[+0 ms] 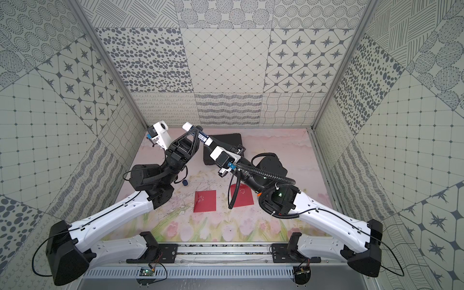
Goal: Seal the envelope with a glue stick
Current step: Unscrew the glue stick.
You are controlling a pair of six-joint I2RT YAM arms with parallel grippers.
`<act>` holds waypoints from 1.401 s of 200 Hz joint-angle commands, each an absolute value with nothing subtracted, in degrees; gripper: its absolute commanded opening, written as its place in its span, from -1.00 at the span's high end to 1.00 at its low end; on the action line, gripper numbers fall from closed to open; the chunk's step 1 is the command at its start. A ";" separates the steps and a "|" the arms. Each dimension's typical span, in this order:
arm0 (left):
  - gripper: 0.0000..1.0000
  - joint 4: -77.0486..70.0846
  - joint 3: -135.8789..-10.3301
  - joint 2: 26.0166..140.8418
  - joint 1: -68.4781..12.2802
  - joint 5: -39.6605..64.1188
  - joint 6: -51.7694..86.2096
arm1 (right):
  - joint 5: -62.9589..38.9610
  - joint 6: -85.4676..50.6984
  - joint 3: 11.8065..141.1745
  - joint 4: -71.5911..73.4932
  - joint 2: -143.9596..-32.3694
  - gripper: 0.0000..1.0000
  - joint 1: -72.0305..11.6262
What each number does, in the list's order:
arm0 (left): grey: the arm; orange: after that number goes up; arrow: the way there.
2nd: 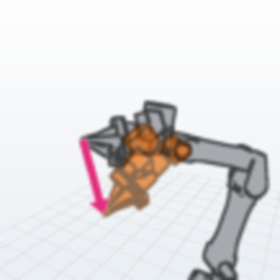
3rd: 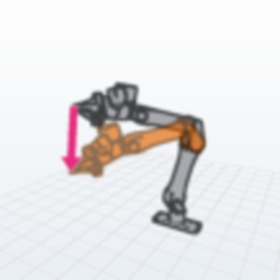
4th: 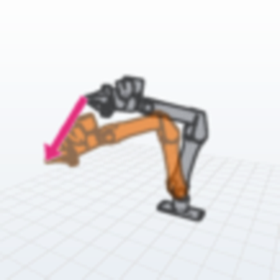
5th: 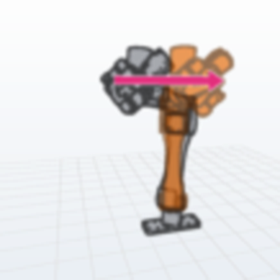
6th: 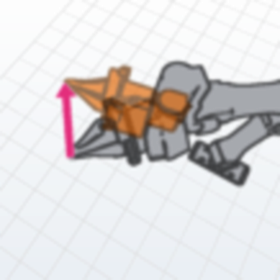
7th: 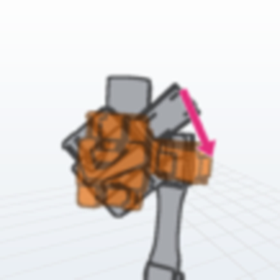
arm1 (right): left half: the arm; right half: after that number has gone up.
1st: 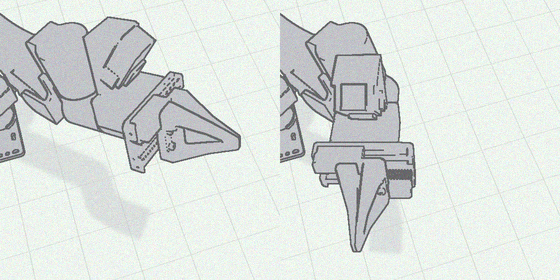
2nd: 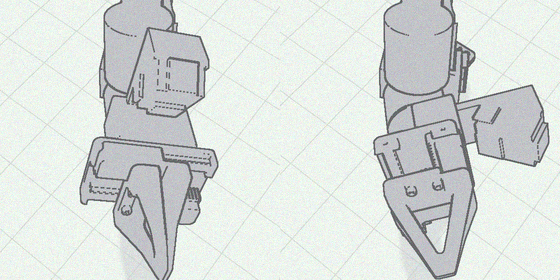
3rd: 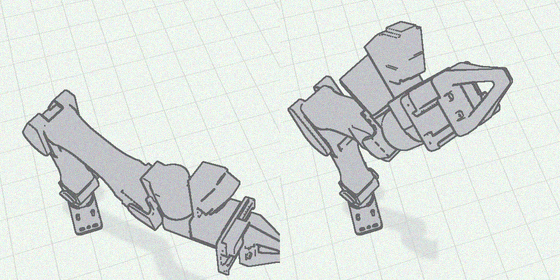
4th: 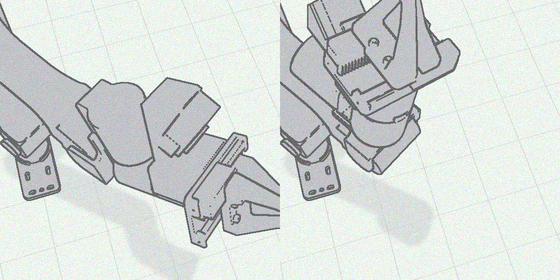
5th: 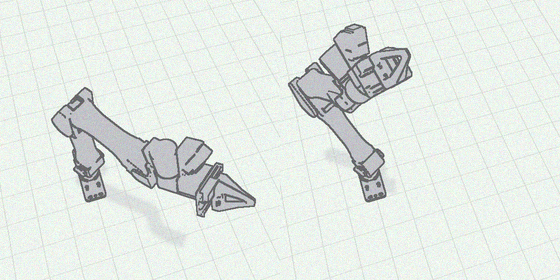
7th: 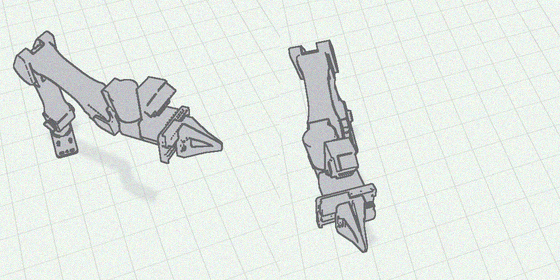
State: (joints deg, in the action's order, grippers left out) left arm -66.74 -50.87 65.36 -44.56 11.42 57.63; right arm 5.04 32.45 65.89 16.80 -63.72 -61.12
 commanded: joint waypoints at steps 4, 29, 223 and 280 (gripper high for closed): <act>1.00 -74.62 -52.25 66.25 -44.46 16.97 56.38 | 3.18 21.35 67.08 15.89 -60.94 0.56 -61.54; 1.00 -81.20 -55.71 68.57 -44.37 26.56 54.54 | -3.28 3.24 66.97 12.62 -57.37 0.56 -61.55; 1.00 -72.45 -58.05 67.91 -44.37 25.51 49.34 | -5.45 0.44 61.05 20.21 -48.78 -0.09 -61.54; 1.00 -73.82 -54.67 67.54 -44.43 16.84 54.50 | -7.96 27.93 66.09 20.31 -57.38 -0.16 -61.53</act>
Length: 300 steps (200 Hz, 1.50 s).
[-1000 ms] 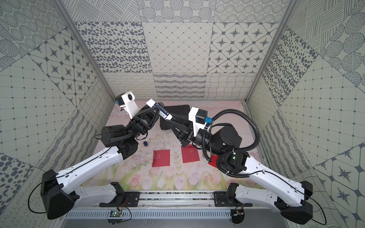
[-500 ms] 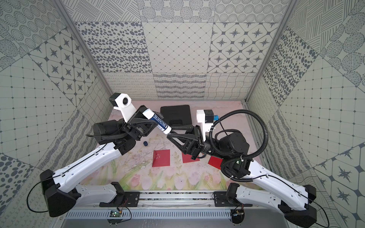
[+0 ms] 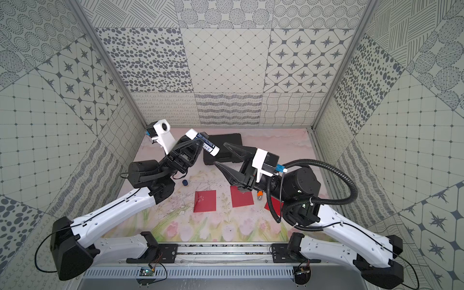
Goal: Seal the envelope with a glue stick
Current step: Unscrew the glue stick.
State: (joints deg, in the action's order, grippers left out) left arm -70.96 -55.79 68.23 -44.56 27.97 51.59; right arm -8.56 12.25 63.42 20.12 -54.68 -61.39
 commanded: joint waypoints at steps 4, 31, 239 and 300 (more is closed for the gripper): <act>1.00 -73.83 -54.59 67.50 -44.39 16.70 54.76 | -8.00 29.33 66.32 19.94 -57.91 -0.16 -61.58; 1.00 -74.13 -54.19 67.14 -44.33 16.29 55.55 | -6.14 33.53 66.80 19.86 -59.87 -0.16 -61.56; 1.00 -76.00 -54.06 67.92 -44.38 16.84 57.92 | 3.14 30.82 66.75 19.70 -61.56 0.37 -61.95; 1.00 -81.12 -57.35 71.34 -44.31 22.70 60.00 | 3.70 24.27 68.03 16.58 -60.81 0.43 -61.92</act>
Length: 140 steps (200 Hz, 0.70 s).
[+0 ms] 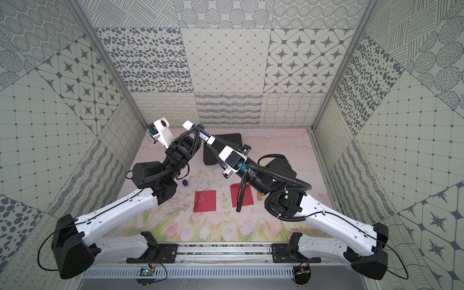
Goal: Seal the envelope with a glue stick
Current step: Unscrew the glue stick.
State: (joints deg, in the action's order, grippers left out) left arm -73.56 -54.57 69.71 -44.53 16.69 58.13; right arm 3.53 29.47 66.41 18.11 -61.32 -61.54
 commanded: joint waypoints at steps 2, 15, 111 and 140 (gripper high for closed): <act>1.00 -81.12 -57.51 71.38 -44.37 23.12 59.96 | 3.65 23.65 68.01 16.43 -60.62 0.43 -61.89; 1.00 -81.12 -58.84 71.69 -44.38 25.88 59.37 | 3.07 18.59 67.87 14.99 -59.27 0.45 -61.88; 1.00 -81.13 -67.22 69.98 -44.32 45.80 52.94 | -19.91 -36.64 62.80 18.94 -50.45 0.62 -61.88; 1.00 -80.87 -66.94 70.22 -44.34 45.19 52.31 | -23.97 -36.29 64.35 19.13 -51.20 0.56 -61.96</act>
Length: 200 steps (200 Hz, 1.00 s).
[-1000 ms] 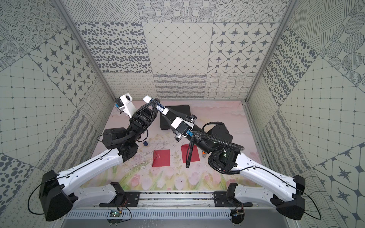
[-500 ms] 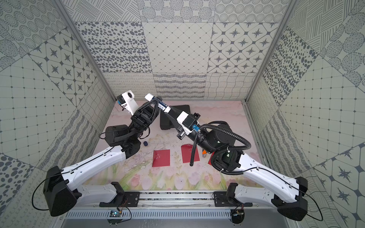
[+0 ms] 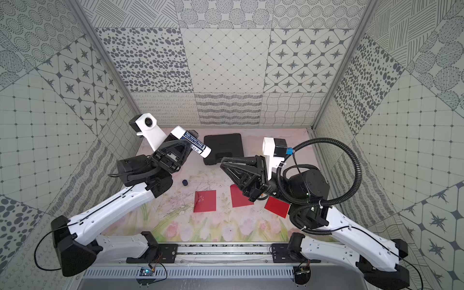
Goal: Seal the envelope with a glue stick
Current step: Unscrew the glue stick.
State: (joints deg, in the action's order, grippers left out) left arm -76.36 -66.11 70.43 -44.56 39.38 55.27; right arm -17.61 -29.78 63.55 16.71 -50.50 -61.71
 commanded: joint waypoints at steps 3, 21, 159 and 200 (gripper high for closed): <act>1.00 -80.82 -66.83 70.21 -44.38 44.95 52.26 | -23.56 -35.43 64.34 18.82 -51.00 0.55 -61.96; 1.00 -80.11 -66.04 70.32 -44.37 43.34 52.00 | -18.83 -29.18 64.07 15.93 -49.85 0.39 -61.96; 1.00 -70.30 -55.74 65.41 -44.37 26.22 45.77 | -10.78 29.28 66.67 20.64 -57.11 -0.09 -62.08; 1.00 -72.81 -54.76 65.62 -44.38 23.97 48.71 | -6.03 32.37 66.55 22.08 -59.47 -0.06 -62.22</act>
State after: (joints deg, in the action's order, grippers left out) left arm -68.82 -55.20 65.93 -44.56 29.67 46.74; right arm -9.47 27.86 65.08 17.72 -58.98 -61.82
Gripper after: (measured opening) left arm 0.290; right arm 0.541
